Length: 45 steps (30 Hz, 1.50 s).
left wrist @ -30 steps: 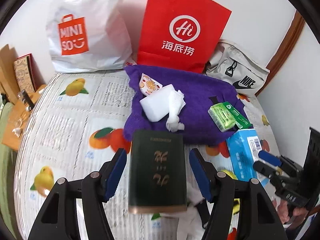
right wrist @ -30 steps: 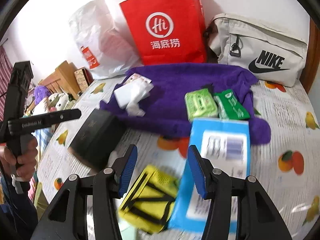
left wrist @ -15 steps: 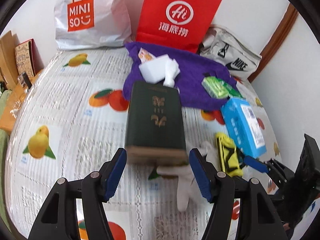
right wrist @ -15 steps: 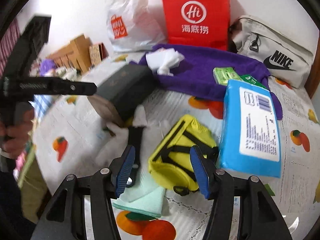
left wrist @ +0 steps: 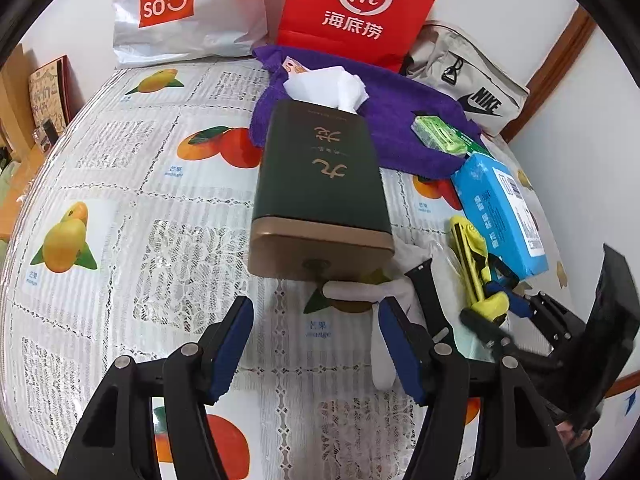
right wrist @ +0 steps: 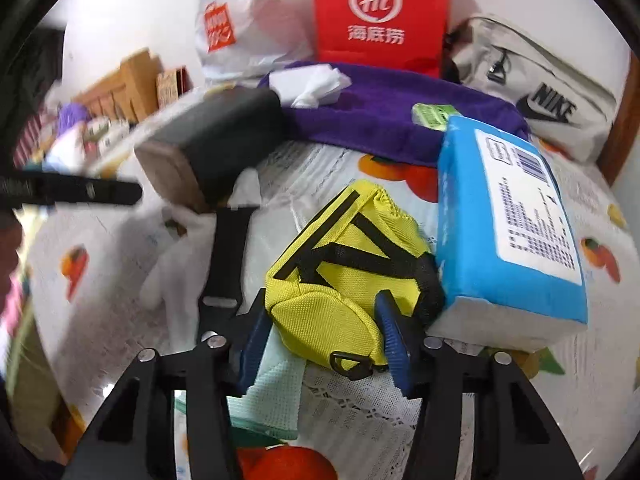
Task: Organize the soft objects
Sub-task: 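Grasp the black strap with left tool while right tool grasps yellow pouch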
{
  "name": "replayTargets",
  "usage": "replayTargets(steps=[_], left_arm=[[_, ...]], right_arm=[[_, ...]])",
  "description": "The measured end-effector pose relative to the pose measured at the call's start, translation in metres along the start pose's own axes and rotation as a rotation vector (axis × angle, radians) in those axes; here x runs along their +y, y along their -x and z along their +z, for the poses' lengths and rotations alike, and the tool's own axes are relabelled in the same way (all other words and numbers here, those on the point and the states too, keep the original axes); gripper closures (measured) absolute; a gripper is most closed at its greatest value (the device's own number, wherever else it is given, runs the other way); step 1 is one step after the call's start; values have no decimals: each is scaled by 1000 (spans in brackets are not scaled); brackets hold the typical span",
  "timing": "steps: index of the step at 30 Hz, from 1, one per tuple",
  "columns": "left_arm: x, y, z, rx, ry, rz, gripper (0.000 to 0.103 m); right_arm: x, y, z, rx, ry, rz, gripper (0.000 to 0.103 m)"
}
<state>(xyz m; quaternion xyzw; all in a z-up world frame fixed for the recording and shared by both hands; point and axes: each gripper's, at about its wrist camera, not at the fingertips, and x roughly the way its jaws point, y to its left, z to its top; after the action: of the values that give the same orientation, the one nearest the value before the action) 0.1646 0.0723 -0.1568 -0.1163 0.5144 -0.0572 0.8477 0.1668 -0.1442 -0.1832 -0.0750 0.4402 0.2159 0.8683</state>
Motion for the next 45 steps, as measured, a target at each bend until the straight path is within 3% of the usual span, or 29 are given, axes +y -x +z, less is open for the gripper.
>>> replayTargets(steps=[7, 20, 26, 35, 42, 43, 45], left_arm=[[-15, 2, -12, -4, -29, -15, 40], [-76, -7, -33, -24, -135, -68, 40], [-93, -15, -28, -25, -154, -97, 60], [-95, -38, -18, 7, -109, -6, 60], [-106, -60, -18, 33, -150, 65, 61], [-108, -61, -18, 23, -162, 79, 63], [-109, -61, -18, 19, -177, 92, 77]], right_arm=[[4, 34, 0, -66, -37, 119, 55], [0, 93, -43, -110, -10, 61, 55], [-24, 99, -62, -105, -56, 16, 55], [-48, 97, -72, -114, -100, 4, 55], [-53, 88, -73, -101, -94, 8, 55], [-53, 87, -74, -96, -94, 8, 55], [-54, 84, -76, -85, -95, 5, 55]])
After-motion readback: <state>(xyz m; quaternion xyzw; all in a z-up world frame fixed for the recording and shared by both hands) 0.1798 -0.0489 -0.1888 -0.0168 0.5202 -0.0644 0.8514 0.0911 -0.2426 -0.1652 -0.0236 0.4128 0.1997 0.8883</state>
